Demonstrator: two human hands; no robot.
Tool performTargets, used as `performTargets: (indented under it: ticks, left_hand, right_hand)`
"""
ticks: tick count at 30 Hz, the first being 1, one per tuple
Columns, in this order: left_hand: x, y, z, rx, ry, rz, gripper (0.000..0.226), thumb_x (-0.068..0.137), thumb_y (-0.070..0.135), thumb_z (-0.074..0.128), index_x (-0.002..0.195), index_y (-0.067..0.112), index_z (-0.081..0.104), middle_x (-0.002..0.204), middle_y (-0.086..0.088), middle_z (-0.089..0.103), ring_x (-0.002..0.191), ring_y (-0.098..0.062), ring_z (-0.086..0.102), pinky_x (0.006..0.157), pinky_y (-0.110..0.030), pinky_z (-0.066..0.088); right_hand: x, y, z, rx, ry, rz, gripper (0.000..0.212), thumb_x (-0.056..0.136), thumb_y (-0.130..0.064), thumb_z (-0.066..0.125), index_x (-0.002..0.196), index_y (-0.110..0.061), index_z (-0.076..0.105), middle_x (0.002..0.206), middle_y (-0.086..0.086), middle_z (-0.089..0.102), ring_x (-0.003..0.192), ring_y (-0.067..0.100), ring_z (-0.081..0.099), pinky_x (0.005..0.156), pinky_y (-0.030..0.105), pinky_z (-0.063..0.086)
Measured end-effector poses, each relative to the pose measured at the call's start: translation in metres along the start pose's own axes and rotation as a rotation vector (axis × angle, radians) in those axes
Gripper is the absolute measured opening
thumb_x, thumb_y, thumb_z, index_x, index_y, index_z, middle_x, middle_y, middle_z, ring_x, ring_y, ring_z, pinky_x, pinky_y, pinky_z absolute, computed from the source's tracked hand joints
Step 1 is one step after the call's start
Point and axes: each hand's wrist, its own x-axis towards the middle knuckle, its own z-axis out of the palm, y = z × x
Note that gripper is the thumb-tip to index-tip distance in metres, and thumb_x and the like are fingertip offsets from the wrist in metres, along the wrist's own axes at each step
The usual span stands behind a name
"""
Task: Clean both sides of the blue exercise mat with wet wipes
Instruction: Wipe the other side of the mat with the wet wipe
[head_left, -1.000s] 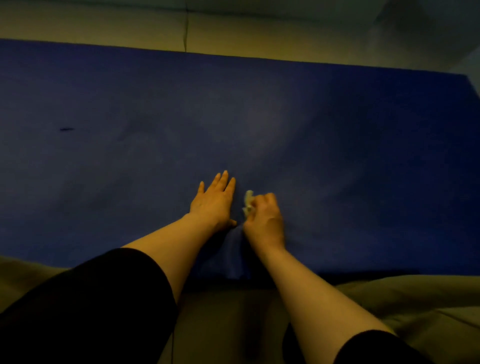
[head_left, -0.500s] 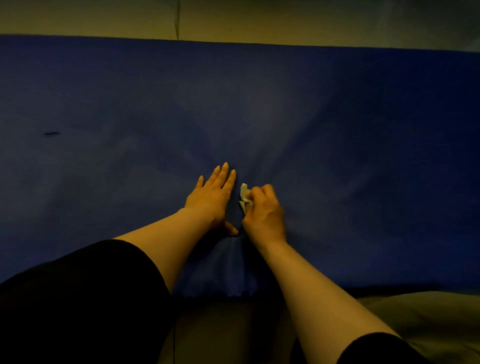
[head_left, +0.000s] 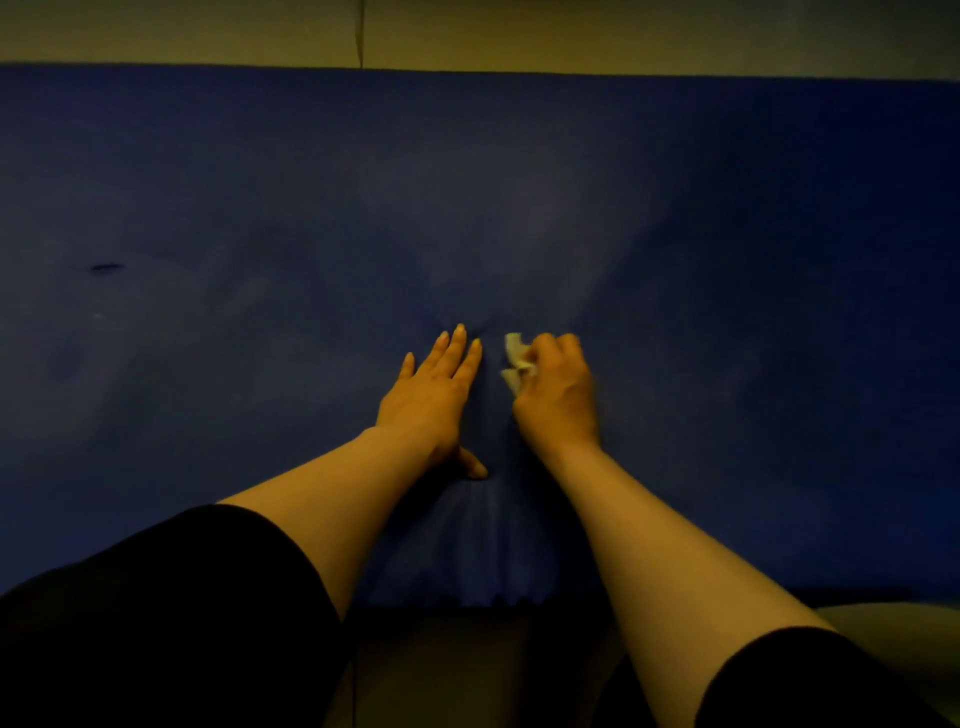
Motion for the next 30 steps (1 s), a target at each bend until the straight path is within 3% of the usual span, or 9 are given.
performTargets:
  ticks: [5,12,16,19,22,24,25,27,30]
  left_hand:
    - [0.002,-0.001,0.002,-0.019,0.004,0.001,0.140,0.062,0.055,0.082,0.151,0.018,-0.019,0.157,-0.002,-0.028,0.146,-0.020,-0.022,0.119,-0.046,-0.006]
    - [0.001,0.000,0.002,-0.046,0.032,0.001,0.141,0.060,0.053,0.084,0.152,0.018,-0.017,0.158,-0.001,-0.025,0.146,-0.019,-0.021,0.119,-0.044,-0.006]
    - [0.001,-0.001,0.003,-0.045,0.038,0.002,0.141,0.059,0.055,0.083,0.152,0.019,-0.017,0.158,-0.001,-0.026,0.146,-0.019,-0.021,0.119,-0.045,-0.006]
    - [0.001,-0.002,0.002,-0.024,0.046,0.007,0.139,0.058,0.059,0.082,0.153,0.020,-0.013,0.159,0.000,-0.021,0.148,-0.019,-0.015,0.120,-0.044,-0.004]
    - [0.007,-0.005,-0.006,-0.045,0.195,0.013,0.112,0.064,0.069,0.071,0.153,0.020,0.023,0.159,-0.003,0.019,0.144,-0.025,0.024,0.117,-0.039,0.019]
    - [0.013,-0.009,-0.015,-0.149,0.412,0.019,0.072,0.075,0.058,0.068,0.131,0.015,0.055,0.131,-0.008,0.055,0.116,-0.029,0.052,0.097,-0.036,0.036]
    - [0.018,-0.011,-0.020,-0.173,0.477,0.024,0.063,0.076,0.050,0.072,0.125,0.012,0.058,0.123,-0.009,0.057,0.111,-0.030,0.054,0.093,-0.038,0.039]
    - [0.026,-0.016,-0.025,-0.168,0.459,0.024,0.077,0.076,0.045,0.076,0.138,0.010,0.047,0.143,-0.011,0.044,0.129,-0.030,0.042,0.106,-0.038,0.034]
    - [0.039,-0.027,-0.032,-0.105,0.327,0.020,0.111,0.073,0.056,0.074,0.154,0.013,0.013,0.162,-0.005,0.002,0.149,-0.021,0.002,0.121,-0.038,0.006]
  right_hand:
    - [0.024,0.025,-0.027,-0.084,0.201,0.305,0.019,0.085,-0.009,0.064,0.097,0.002,0.055,0.111,0.020,0.050,0.088,0.041,0.053,0.070,0.039,0.037]
    - [0.009,-0.014,0.014,-0.013,-0.002,-0.091,0.007,0.081,-0.003,0.060,0.084,0.001,0.056,0.097,0.022,0.053,0.076,0.041,0.053,0.062,0.042,0.040]
    - [0.040,0.016,-0.008,-0.021,0.193,0.131,0.023,0.080,-0.011,0.069,0.095,0.002,0.057,0.107,0.022,0.052,0.086,0.040,0.054,0.072,0.035,0.034]
    - [0.044,0.019,-0.011,-0.059,0.265,0.248,0.017,0.083,-0.007,0.063,0.096,0.000,0.055,0.108,0.020,0.051,0.084,0.040,0.054,0.068,0.036,0.035]
    - [0.032,-0.006,0.013,-0.015,0.115,-0.029,0.009,0.076,0.002,0.060,0.084,-0.001,0.056,0.094,0.021,0.053,0.074,0.040,0.052,0.062,0.037,0.031]
    - [0.034,-0.015,0.022,-0.013,-0.001,-0.166,0.009,0.075,0.001,0.063,0.082,-0.001,0.057,0.092,0.020,0.054,0.073,0.039,0.053,0.060,0.037,0.032]
    - [0.042,-0.014,0.020,-0.014,0.002,-0.151,0.011,0.076,-0.002,0.065,0.085,0.000,0.059,0.095,0.021,0.054,0.076,0.039,0.054,0.063,0.038,0.034]
    - [0.061,-0.002,0.007,-0.017,0.104,-0.010,0.017,0.080,-0.007,0.067,0.092,0.001,0.059,0.104,0.022,0.053,0.084,0.039,0.054,0.070,0.038,0.036]
    - [0.076,0.012,-0.006,-0.038,0.248,0.182,0.016,0.082,-0.006,0.064,0.094,0.001,0.058,0.108,0.021,0.052,0.085,0.041,0.054,0.071,0.039,0.037]
